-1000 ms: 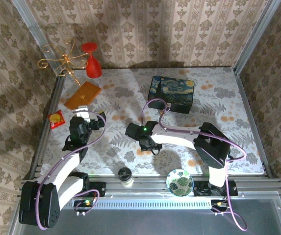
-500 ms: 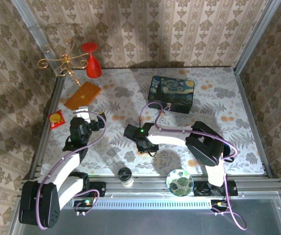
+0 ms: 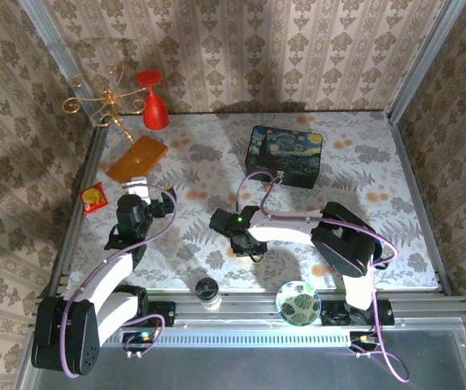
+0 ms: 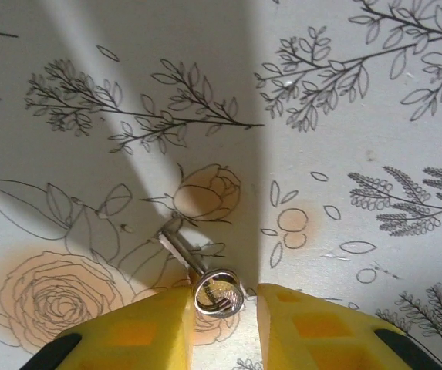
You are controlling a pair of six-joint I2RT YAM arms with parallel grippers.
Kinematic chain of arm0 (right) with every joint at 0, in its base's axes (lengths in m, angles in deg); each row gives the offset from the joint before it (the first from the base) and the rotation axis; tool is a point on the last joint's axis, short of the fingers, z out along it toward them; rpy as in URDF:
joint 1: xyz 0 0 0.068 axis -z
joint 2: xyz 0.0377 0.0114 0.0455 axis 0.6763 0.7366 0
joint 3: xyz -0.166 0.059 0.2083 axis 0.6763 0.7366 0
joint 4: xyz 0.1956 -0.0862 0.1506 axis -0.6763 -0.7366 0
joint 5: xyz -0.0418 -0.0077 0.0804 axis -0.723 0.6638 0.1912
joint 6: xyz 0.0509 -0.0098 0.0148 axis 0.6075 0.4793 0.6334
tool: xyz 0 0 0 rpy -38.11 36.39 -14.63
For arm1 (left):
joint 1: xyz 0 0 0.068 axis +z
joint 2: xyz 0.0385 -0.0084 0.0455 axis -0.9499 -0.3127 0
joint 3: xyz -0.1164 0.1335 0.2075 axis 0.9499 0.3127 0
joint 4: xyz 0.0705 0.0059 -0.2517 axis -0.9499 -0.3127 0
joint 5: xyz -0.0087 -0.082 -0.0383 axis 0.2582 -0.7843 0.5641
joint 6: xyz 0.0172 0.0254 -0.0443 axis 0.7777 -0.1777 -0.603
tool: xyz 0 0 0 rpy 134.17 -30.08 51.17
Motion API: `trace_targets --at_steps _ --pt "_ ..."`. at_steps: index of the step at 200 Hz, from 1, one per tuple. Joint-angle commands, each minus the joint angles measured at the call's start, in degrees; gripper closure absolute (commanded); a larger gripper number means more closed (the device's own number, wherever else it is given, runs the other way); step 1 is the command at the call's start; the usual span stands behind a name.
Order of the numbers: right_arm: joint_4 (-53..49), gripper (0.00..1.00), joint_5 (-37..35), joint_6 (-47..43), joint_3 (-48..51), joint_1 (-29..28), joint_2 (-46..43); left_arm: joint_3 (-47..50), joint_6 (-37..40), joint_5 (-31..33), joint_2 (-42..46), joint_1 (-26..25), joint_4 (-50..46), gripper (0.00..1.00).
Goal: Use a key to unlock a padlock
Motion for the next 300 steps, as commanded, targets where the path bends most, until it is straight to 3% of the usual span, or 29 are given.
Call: trace_targets --at_steps 1,44,108,160,244,300 --pt "-2.6 0.73 -1.8 1.7 0.9 0.3 -1.8 0.2 -1.0 0.0 -0.5 -0.4 2.0 0.0" --pt "-2.6 0.76 -2.3 1.6 0.9 0.4 -2.8 0.0 -0.9 -0.1 -1.0 -0.4 2.1 0.0" --pt "-3.3 0.73 -4.2 0.6 1.5 2.4 -4.2 0.1 -1.0 0.0 -0.9 -0.4 2.1 0.0" --pt "0.0 0.71 0.0 0.2 1.2 2.3 -4.6 0.2 -1.2 -0.1 -0.9 -0.5 1.8 0.0" --pt "-0.8 0.64 -0.3 0.9 -0.6 1.9 -1.1 0.0 -1.1 -0.1 -1.1 -0.4 2.0 0.0" --pt "-0.6 0.64 0.2 0.9 -1.0 1.7 0.2 0.1 -1.5 -0.2 -2.5 -0.4 2.9 0.0"
